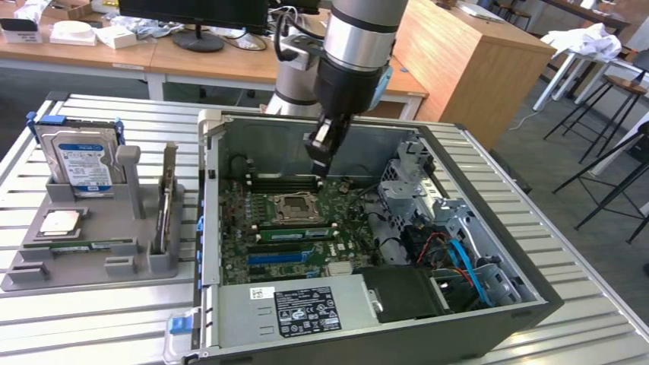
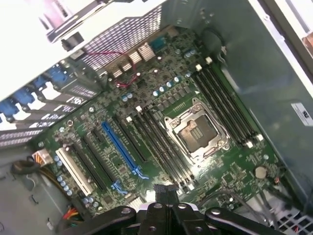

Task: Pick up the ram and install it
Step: 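Press down the ram until it locks into place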

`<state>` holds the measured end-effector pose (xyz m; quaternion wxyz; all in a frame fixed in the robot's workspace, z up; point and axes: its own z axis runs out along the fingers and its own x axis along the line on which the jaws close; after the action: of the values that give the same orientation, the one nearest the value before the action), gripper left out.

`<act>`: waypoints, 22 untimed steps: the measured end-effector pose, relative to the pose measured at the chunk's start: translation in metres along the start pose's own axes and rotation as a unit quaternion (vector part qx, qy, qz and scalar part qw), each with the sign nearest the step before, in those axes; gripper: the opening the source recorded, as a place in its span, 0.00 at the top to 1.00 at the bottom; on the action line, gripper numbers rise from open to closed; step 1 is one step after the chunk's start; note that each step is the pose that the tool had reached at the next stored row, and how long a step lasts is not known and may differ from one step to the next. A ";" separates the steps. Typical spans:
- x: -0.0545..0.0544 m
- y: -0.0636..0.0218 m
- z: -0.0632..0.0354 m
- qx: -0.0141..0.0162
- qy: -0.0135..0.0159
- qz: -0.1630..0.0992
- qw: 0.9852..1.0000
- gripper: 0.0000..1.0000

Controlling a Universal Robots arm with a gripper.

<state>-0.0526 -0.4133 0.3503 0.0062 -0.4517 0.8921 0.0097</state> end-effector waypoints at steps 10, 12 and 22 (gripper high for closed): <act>0.001 0.0010 0.0007 0.001 -0.001 0.070 0.998 0.90; 0.001 0.0012 0.0009 0.002 -0.001 0.084 0.996 0.90; 0.002 0.0024 0.0017 0.003 -0.002 0.153 0.988 0.90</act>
<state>-0.0555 -0.4132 0.3487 0.0076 -0.3097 0.9508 0.0087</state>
